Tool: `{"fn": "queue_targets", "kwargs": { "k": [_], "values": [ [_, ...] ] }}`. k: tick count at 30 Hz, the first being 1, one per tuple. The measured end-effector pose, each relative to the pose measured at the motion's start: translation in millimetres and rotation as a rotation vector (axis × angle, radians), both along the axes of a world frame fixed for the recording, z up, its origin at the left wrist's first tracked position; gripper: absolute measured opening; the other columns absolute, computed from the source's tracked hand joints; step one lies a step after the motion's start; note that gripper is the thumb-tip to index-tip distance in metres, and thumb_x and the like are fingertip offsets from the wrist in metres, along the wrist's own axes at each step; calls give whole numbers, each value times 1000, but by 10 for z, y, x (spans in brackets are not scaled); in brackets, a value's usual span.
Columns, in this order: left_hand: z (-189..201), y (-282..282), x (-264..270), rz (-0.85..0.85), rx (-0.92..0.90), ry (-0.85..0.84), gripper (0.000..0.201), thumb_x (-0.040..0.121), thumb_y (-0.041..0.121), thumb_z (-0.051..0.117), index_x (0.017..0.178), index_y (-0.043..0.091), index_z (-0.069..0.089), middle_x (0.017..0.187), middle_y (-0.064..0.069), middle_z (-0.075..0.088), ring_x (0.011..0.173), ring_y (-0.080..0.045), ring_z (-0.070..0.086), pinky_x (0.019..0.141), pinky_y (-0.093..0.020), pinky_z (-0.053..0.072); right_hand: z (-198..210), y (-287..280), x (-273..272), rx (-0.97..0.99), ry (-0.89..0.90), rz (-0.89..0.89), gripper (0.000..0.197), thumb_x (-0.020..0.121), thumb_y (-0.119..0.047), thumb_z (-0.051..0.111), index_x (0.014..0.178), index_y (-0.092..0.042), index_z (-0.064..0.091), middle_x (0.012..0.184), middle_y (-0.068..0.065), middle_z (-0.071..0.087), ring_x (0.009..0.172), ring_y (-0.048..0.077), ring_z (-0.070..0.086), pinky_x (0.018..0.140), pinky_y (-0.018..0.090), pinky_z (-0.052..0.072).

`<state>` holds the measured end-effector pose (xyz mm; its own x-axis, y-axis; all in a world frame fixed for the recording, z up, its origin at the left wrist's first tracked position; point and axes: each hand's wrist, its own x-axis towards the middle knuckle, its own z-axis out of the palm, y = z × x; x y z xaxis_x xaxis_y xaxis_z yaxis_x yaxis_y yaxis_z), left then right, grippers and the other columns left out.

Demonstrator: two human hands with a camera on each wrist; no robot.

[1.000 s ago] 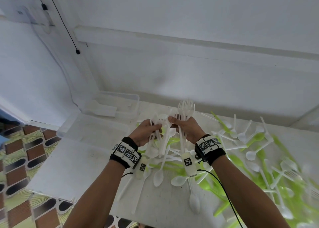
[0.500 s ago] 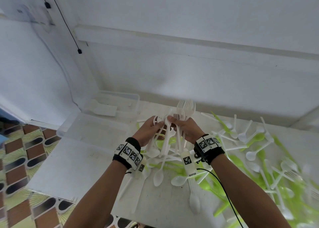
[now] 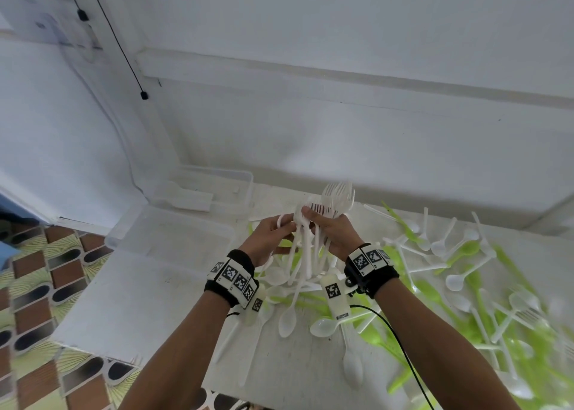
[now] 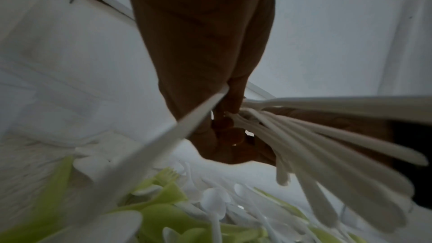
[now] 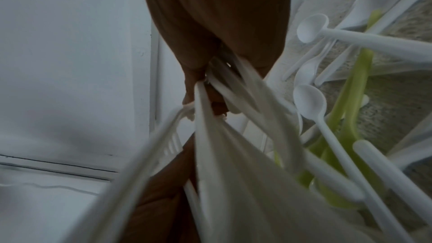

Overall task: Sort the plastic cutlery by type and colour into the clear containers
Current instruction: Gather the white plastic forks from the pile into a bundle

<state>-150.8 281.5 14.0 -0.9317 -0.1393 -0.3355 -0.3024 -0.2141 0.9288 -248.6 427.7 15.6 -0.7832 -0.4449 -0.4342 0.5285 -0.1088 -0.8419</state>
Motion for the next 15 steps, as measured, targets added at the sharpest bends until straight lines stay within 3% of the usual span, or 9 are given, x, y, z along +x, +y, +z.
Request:
{"fn": "queue_targets", "kwargs": {
  "k": [2,4,6,8,11,15],
  "values": [
    [-11,-5,-16,22,-14,-22,25,103,15,53,120,14,72,107,-22,68,92,-31,60,92,-49,55,5,-15,7,4,-9,4,28,82,-16,84,99,3,71,98,22,74,84,32,73,76,41,60],
    [-4,-24,-34,42,15,-56,24,103,16,53,117,14,73,108,-21,70,94,-30,64,90,-47,56,7,-31,16,5,-4,4,33,81,-15,84,103,5,70,100,23,74,85,32,73,75,39,60],
    [5,-28,-38,22,89,-85,25,103,19,54,119,12,72,109,-17,70,90,-25,66,77,-36,59,-4,-43,27,8,-3,-15,32,81,-12,83,103,7,70,99,22,74,82,30,73,71,35,61],
    [-17,-15,-38,46,144,-84,29,104,21,54,123,6,68,102,-11,63,76,-17,59,60,-25,51,-14,-59,48,24,-8,-44,35,79,-12,85,104,9,70,99,22,74,82,30,73,71,34,60],
    [-89,43,-35,101,125,-30,40,104,27,54,126,-6,60,100,-10,63,61,-11,49,46,-18,36,-58,-77,72,42,-14,-86,40,76,-14,88,104,9,70,98,22,75,82,30,74,69,33,59],
    [-160,99,-31,126,90,-2,27,104,29,55,104,5,66,97,-15,49,52,-9,34,42,-16,27,-72,-103,113,54,-3,-119,32,78,-12,87,98,5,70,94,20,75,75,26,73,61,28,58]
  ]
}}
